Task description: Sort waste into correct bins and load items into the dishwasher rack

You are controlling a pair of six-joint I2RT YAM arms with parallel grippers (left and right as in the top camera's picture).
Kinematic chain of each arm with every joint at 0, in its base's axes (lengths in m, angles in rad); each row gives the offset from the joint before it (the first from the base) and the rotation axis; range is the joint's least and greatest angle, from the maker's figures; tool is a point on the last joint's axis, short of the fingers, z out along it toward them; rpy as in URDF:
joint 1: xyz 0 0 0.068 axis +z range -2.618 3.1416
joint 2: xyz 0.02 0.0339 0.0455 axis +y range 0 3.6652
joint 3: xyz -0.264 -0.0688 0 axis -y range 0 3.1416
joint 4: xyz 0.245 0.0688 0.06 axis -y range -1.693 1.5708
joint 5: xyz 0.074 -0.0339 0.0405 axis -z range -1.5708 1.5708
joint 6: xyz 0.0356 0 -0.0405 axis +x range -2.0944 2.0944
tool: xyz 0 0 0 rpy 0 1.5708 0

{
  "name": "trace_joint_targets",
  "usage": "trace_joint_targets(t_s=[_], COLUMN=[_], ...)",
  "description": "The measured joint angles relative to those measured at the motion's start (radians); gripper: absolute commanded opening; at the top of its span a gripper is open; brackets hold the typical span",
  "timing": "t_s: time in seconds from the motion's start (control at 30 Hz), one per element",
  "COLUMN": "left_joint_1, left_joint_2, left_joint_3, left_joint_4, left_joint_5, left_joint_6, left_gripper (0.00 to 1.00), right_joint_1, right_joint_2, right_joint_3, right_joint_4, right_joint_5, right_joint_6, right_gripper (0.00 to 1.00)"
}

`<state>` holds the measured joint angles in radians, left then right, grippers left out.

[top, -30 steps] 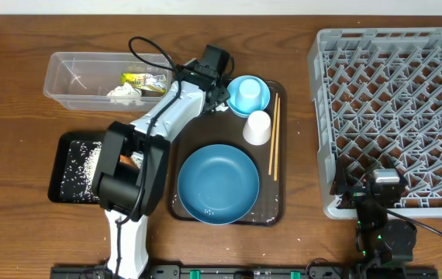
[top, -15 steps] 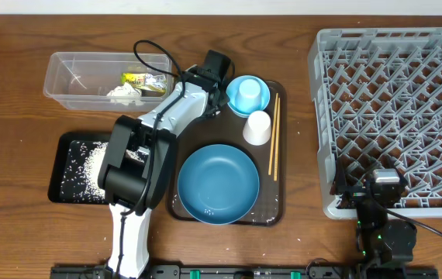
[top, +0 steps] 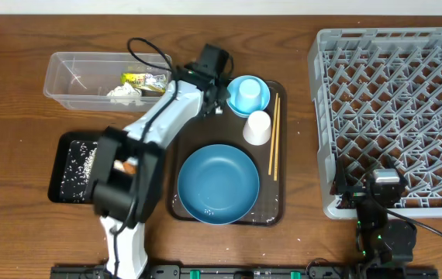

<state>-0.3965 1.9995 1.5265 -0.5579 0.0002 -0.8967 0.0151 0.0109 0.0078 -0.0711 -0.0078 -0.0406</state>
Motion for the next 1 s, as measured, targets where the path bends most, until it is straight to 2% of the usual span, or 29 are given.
trace_joint_targets(t_s=[0.27,0.5,0.8,0.9,1.0], left_joint_1=[0.020,0.146,0.279,0.286,0.286], left_joint_2=[-0.216,-0.219,-0.213,-0.212,-0.213], left_joint_3=[0.000,0.000,-0.001,-0.001,-0.001], left_joint_4=[-0.005,-0.040,-0.045,-0.047,-0.073], left_joint_5=[-0.119,-0.220,-0.263,-0.266,-0.258], left_joint_6=[0.003,0.003,0.009,0.010,0.007], left_gripper=[0.06,0.09,0.65,0.71,0.72], right_joint_1=[0.000,0.000,0.000,0.000,0.000], right_joint_2=[0.000,0.000,0.000,0.000,0.000], right_joint_3=[0.000,0.000,0.000,0.000,0.000], right_joint_4=[0.000,0.000,0.000,0.000,0.000], right_joint_5=[0.000,0.000,0.000,0.000,0.000], right_joint_6=[0.000,0.000,0.000,0.000,0.000], right_gripper=[0.99,0.99,0.99,0.99,0.99])
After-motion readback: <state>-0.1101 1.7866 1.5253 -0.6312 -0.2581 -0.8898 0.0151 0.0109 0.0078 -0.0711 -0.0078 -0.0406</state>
